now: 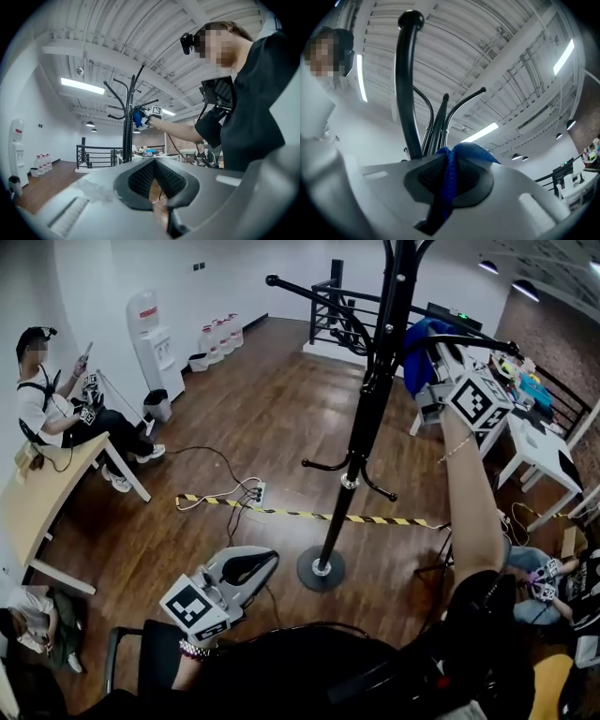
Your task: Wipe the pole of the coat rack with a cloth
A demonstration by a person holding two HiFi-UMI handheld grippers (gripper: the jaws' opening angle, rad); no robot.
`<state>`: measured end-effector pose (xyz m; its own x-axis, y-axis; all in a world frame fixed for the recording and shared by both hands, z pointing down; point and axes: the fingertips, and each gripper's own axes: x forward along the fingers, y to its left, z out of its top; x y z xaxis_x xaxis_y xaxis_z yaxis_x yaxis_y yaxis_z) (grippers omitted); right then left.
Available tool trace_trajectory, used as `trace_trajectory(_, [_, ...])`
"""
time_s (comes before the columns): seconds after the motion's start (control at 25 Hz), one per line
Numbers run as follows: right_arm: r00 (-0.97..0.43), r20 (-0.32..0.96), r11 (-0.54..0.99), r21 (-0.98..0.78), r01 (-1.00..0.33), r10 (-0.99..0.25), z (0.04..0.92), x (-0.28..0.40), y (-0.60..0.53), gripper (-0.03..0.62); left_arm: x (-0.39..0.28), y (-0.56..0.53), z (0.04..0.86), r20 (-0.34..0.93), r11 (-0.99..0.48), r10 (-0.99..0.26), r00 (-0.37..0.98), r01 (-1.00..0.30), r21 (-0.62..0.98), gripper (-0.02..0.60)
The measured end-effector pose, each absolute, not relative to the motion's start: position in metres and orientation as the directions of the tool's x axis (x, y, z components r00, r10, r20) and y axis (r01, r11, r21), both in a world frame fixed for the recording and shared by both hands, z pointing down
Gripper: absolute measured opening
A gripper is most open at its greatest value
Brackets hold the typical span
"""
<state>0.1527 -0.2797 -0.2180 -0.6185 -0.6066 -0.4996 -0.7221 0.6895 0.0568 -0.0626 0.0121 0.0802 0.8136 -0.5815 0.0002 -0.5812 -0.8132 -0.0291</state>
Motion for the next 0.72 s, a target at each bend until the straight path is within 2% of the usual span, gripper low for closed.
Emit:
trace_trajectory(0.12, [-0.633, -0.446, 0.68, 0.069, -0.73, -0.633, -0.203, 0.144, -0.285, 0.021, -0.067, 0.013, 0.081, -0.01, -0.806, -0.592, 0.806, -0.592, -0.014, 0.006])
trace_trajectory(0.32, [-0.653, -0.3, 0.618, 0.214, -0.757, -0.696, -0.172, 0.132, -0.293, 0.02, -0.054, 0.01, 0.079, -0.009, -0.814, -0.577, 0.817, -0.576, -0.066, 0.006])
trace_trajectory(0.48, [-0.57, -0.197, 0.454, 0.426, -0.782, -0.797, -0.159, 0.133, -0.303, 0.021, -0.04, 0.011, 0.078, 0.009, -0.845, -0.53, 0.848, -0.527, -0.09, 0.006])
trace_trajectory(0.72, [-0.444, -0.121, 0.262, 0.661, -0.703, -0.888, -0.149, 0.151, -0.307, 0.021, -0.042, 0.011, 0.074, -0.017, -0.852, -0.516, 0.856, -0.516, -0.091, 0.006])
